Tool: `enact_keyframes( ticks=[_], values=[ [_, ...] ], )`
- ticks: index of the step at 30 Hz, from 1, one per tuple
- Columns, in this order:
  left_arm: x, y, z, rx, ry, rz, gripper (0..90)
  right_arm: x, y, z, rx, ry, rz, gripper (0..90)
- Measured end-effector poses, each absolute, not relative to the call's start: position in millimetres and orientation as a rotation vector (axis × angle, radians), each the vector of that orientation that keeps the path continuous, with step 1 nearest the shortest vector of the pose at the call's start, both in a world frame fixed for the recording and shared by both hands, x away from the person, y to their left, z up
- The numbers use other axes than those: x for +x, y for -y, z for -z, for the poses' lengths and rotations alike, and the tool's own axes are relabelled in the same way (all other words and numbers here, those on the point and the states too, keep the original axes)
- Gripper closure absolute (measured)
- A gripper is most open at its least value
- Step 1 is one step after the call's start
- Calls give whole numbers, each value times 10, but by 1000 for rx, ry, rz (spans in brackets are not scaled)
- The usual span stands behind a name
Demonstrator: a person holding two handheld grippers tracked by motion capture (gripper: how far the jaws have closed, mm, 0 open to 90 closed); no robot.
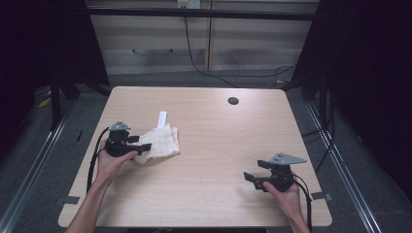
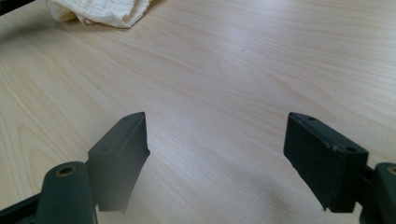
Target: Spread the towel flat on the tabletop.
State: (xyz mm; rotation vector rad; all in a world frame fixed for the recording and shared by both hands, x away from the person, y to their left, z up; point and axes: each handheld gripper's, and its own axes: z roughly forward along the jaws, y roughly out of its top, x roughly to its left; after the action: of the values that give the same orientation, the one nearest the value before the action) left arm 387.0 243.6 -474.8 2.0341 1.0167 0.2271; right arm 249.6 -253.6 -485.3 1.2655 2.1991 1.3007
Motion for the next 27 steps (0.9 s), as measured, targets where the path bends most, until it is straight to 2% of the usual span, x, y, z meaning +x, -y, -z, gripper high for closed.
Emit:
enact_keyframes(
  ticks=[5,15,18,27],
  values=[
    [3863,-2349,4836,2099,-1012,-242,428,2499,2531,4858,1270,-2203,-1294,215],
    [3831,-2323,4966,2136,-1000,-249,541,2491,2524,4868,1273,-2208,-1283,212],
    [3797,-2281,4958,2168,-981,-260,614,2494,2525,4872,1279,-2205,-1273,225],
    [3673,-2097,4994,2157,-892,-189,649,2498,2507,4884,1280,-2216,-1262,225]
  ],
)
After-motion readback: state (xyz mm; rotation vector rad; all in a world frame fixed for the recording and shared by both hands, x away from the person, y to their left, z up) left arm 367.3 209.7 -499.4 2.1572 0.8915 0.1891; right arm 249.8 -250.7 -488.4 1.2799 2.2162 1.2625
